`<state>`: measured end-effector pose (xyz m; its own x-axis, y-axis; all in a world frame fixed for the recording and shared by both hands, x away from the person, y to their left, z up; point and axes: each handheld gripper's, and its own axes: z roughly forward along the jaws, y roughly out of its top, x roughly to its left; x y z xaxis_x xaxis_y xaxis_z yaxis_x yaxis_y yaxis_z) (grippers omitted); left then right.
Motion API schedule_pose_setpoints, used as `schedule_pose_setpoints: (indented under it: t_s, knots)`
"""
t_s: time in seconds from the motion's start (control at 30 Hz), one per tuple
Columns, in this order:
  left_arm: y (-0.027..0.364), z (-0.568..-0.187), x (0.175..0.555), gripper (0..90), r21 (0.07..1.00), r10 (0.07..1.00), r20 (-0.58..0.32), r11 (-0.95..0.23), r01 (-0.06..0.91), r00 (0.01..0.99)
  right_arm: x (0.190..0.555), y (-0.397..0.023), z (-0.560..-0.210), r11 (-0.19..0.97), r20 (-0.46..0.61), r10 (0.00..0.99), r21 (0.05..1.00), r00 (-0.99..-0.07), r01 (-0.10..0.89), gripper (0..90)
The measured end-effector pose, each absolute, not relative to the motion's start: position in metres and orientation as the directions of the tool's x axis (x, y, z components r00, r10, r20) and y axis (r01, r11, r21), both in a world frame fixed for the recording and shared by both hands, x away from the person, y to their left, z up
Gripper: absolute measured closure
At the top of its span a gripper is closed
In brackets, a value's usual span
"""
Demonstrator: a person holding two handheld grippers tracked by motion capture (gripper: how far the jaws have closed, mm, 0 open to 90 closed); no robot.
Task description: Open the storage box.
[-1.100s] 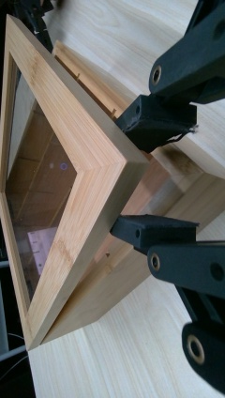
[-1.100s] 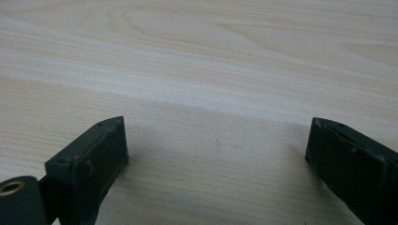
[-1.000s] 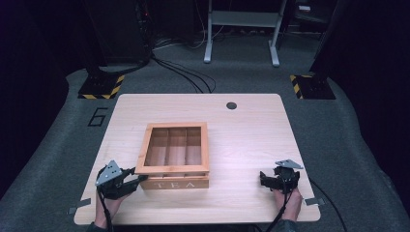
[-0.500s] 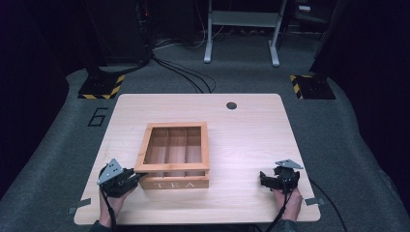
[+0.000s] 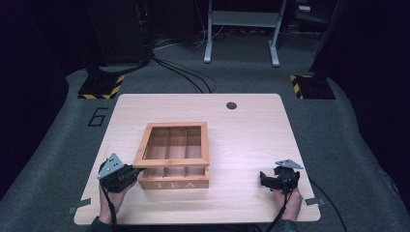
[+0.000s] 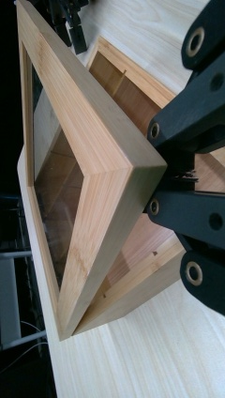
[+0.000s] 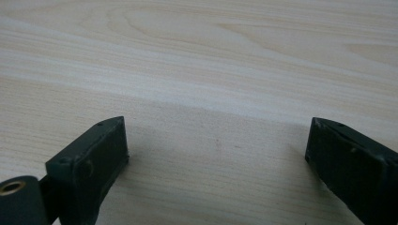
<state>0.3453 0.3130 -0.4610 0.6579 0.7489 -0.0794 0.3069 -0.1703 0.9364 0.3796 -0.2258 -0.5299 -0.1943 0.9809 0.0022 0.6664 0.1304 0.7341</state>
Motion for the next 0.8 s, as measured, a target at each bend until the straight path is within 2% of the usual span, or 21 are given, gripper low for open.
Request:
schedule_pose_setpoints:
  t_s: [0.13, 0.33, 0.63, 0.77, 0.8]
  knots:
    - [0.312, -0.457, 0.348, 84.2, 0.937, 0.743, -0.075, -0.176, 0.302, 0.666, 0.38, -0.226, -0.53, 0.13, 0.002, 0.981, 0.734, -0.194, 0.667, 5.5]
    - [0.312, -0.452, 0.354, 60.1, 0.928, 0.759, -0.067, -0.192, 0.32, 0.648, 0.38, -0.226, -0.53, 0.13, 0.002, 0.981, 0.734, -0.195, 0.666, 5.5]
    - [0.319, -0.454, 0.363, 43.6, 0.915, 0.793, -0.086, -0.176, 0.363, 0.603, 0.38, -0.226, -0.53, 0.13, 0.003, 0.981, 0.734, -0.195, 0.666, 5.6]
    - [0.319, -0.453, 0.364, 39.4, 0.922, 0.807, -0.072, -0.17, 0.348, 0.586, 0.38, -0.226, -0.53, 0.13, 0.002, 0.981, 0.734, -0.195, 0.666, 5.5]
    - [0.318, -0.451, 0.363, 34.8, 0.927, 0.815, -0.049, -0.178, 0.33, 0.577, 0.38, -0.226, -0.53, 0.13, 0.003, 0.981, 0.734, -0.195, 0.666, 5.6]
